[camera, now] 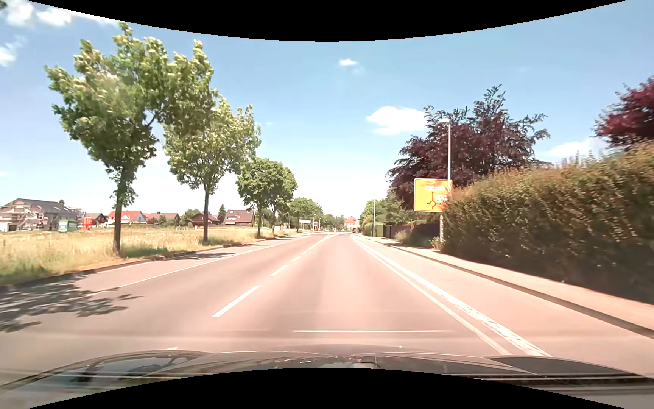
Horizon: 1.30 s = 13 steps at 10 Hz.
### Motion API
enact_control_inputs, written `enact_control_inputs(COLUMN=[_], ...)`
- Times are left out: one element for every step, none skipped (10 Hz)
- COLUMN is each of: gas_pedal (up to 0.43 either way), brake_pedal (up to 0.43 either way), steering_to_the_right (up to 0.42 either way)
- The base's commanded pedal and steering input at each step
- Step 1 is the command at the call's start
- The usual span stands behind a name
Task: Follow the waypoints while adhering to traffic rules and regulations
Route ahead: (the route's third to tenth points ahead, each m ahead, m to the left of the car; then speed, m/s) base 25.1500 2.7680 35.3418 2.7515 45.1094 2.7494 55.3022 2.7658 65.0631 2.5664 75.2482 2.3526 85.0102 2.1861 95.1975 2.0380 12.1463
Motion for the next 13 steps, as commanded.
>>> enact_control_inputs(gas_pedal=[0.169,0.169,0.169,0.169,0.169,0.169,0.157,0.157,0.157,0.157,0.157,0.157,0.157], brake_pedal=[0.000,0.000,0.000,0.000,0.000,0.000,0.000,0.000,0.000,0.000,0.000,0.000,0.000], steering_to_the_right=[0.001,0.003,0.004,0.004,0.004,0.004,0.004,0.005,0.004,0.005,0.004,0.004,0.004])
